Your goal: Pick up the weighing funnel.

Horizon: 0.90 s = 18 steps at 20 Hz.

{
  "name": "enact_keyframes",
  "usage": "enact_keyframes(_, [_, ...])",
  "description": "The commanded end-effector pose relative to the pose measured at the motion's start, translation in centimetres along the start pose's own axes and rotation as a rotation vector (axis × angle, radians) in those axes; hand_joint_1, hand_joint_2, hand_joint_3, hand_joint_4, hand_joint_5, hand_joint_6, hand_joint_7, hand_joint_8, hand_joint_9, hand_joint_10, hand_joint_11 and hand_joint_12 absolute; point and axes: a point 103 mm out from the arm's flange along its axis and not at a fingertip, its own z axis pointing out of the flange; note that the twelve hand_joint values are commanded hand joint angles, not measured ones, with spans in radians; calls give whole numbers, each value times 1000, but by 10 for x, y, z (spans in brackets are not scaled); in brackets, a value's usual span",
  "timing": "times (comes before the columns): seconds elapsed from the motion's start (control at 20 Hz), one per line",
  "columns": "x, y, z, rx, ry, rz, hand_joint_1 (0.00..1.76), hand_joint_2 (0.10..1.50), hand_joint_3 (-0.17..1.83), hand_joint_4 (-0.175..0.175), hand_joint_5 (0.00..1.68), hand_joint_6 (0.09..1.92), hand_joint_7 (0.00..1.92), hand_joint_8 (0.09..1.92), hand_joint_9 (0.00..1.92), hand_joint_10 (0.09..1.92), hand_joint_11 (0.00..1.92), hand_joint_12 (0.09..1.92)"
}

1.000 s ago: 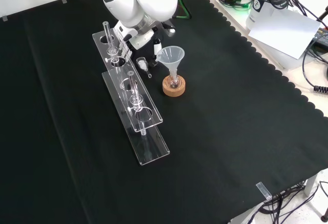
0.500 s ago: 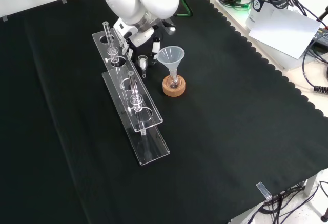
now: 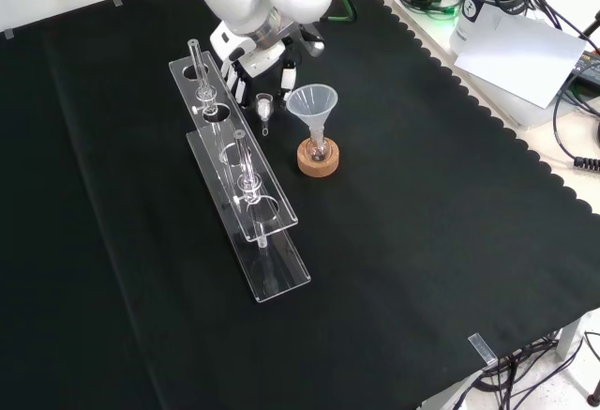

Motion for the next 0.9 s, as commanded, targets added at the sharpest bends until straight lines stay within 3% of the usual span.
enact_keyframes(0.05, [-14, -36, -21, -31, 2, 15, 1065, 775, 606, 175, 1065, 1004, 636, 664, 904, 476, 683, 1233])
enact_keyframes(0.9, [-13, -92, -56, -27, -87, 42, 1066, 771, 612, 175, 1067, 1003, 625, 660, 901, 472, 682, 1230])
